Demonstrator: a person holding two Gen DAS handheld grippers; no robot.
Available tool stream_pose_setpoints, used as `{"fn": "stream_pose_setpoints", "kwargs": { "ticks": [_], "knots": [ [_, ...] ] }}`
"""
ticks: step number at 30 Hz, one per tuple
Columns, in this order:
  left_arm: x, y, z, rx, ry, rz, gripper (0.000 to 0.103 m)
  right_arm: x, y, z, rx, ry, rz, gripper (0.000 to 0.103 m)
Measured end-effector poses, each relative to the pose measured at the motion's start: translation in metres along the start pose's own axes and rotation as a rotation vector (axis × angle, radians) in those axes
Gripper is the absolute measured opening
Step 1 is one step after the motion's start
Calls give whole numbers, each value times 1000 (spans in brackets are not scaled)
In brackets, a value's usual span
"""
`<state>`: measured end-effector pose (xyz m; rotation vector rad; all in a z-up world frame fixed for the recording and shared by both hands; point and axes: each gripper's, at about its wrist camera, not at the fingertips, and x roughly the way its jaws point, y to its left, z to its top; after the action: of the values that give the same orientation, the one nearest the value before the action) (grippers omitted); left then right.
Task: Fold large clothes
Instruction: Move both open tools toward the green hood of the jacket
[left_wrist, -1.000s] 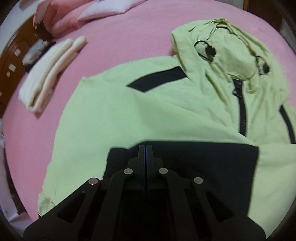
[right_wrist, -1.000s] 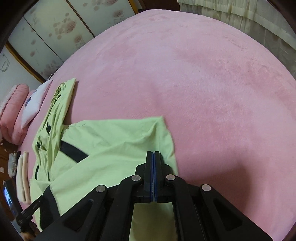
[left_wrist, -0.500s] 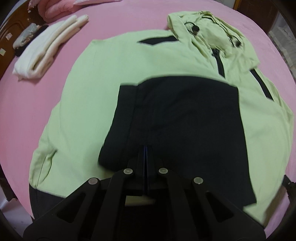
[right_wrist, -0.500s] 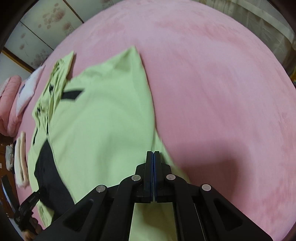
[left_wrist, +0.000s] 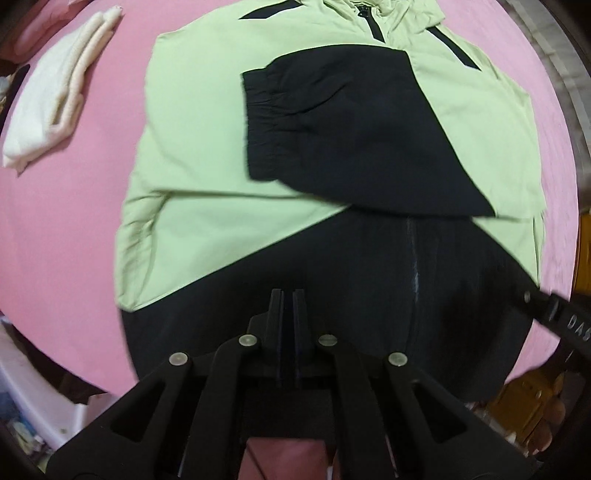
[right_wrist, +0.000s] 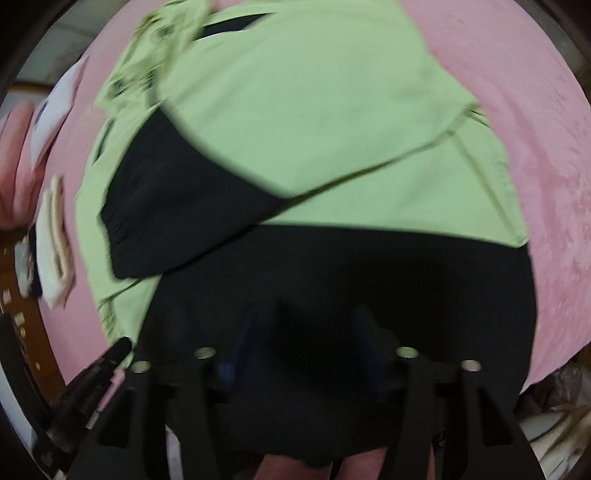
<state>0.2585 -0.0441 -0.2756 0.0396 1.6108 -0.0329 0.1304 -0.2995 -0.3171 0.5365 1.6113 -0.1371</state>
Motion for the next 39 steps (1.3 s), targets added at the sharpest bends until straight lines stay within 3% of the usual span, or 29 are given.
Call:
{"fn": "stream_pose_setpoints", "kwargs": {
  "ticks": [1, 4, 6, 9, 16, 23, 28, 31, 34, 39],
  "knots": [
    [-5, 4, -2, 1, 3, -1, 14, -4, 16, -7, -17, -3, 0, 64],
    [-26, 22, -4, -26, 11, -35, 54, -21, 65, -23, -82, -15, -14, 70],
    [-42, 31, 2, -40, -6, -68, 57, -33, 95, -28, -105, -25, -10, 73],
    [-65, 40, 25, -37, -26, -56, 57, -53, 130, -21, -117, -46, 6, 79],
    [-94, 47, 122, -64, -42, -1, 59, -100, 173, 31, -128, -82, 20, 82],
    [-132, 42, 236, 32, -133, 85, 59, -145, 185, 138, -155, -131, 72, 82],
    [-145, 39, 322, 90, -192, 139, 59, -177, 189, 253, -188, -171, 72, 84],
    [-138, 45, 376, 60, -192, 89, 59, -175, 193, 332, -203, -212, 55, 87],
    [-122, 53, 423, 13, -171, 6, 59, -174, 192, 403, -174, -208, 90, 87],
    [-85, 62, 482, -35, -211, -95, 59, -162, 186, 487, -123, -230, 143, 87]
  ]
}}
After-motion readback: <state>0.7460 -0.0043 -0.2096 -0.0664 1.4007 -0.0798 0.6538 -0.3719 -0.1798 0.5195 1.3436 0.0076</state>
